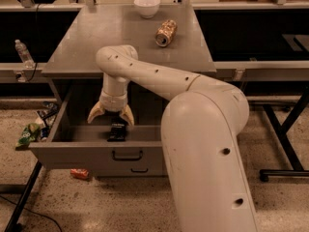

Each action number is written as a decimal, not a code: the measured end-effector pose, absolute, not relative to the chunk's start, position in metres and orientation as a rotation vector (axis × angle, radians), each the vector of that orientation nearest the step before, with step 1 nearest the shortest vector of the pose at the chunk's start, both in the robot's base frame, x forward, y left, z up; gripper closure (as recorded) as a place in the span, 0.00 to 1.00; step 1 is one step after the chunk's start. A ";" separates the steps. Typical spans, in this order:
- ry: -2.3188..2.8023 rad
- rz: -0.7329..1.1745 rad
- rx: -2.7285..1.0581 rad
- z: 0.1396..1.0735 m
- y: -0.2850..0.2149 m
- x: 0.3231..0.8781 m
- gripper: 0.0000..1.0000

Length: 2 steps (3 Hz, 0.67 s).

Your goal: Pick rxbar chocolate from top drawer and place on counter

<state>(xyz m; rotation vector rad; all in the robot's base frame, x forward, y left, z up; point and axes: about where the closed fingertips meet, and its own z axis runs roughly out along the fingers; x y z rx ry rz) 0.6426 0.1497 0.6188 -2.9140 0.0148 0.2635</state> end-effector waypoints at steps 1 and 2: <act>0.019 0.284 -2.908 0.611 0.150 0.640 0.37; 0.026 0.334 -2.913 0.599 0.150 0.636 0.40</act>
Offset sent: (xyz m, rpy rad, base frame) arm -0.0114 -0.0019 -0.0292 -0.0196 0.0888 -0.0043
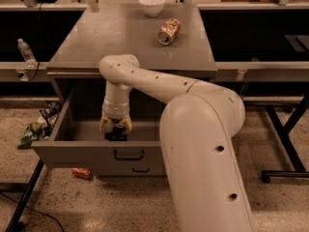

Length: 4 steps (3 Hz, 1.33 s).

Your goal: Pick rxbar chocolate from top drawer and place on counter

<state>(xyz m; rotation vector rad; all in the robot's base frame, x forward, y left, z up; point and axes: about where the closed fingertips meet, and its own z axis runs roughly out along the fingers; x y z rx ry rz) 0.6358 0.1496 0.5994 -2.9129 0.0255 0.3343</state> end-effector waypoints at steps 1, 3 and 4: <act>0.026 0.336 -2.913 0.607 0.149 0.636 0.17; 0.026 0.336 -2.913 0.612 0.149 0.636 0.17; 0.069 0.255 -2.903 0.632 0.143 0.625 0.17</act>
Offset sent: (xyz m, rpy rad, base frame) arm -0.0120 -0.0001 0.0294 -0.0196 -0.1611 -0.0728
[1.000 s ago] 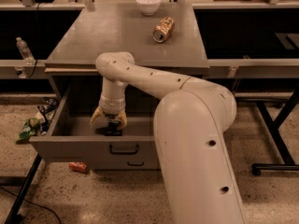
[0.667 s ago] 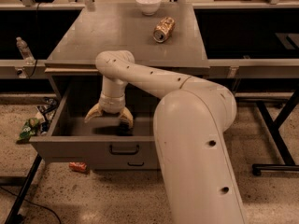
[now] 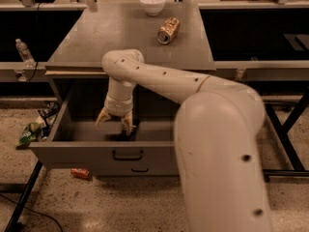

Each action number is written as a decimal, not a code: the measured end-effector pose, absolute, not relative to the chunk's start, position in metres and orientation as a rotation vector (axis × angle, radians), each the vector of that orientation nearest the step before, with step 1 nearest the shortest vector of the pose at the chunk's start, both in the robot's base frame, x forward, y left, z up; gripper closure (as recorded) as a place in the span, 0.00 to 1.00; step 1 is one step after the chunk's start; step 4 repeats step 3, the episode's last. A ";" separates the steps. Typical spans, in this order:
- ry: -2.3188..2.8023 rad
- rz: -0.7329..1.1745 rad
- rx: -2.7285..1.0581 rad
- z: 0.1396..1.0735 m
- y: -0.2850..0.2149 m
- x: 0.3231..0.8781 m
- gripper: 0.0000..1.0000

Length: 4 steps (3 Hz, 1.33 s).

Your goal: Pick rxbar chocolate from top drawer and place on counter

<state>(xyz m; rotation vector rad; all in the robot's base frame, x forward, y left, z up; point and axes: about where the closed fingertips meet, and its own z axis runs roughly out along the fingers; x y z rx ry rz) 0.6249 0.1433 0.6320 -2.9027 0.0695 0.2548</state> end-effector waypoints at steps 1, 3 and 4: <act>0.283 -0.033 -2.779 0.722 0.128 0.581 0.00; 0.424 -0.197 -2.727 0.799 0.080 0.499 0.00; 0.424 -0.197 -2.727 0.799 0.080 0.499 0.00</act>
Offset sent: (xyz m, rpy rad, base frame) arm -0.1073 -0.0818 0.1981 0.0226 -0.3509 -0.3107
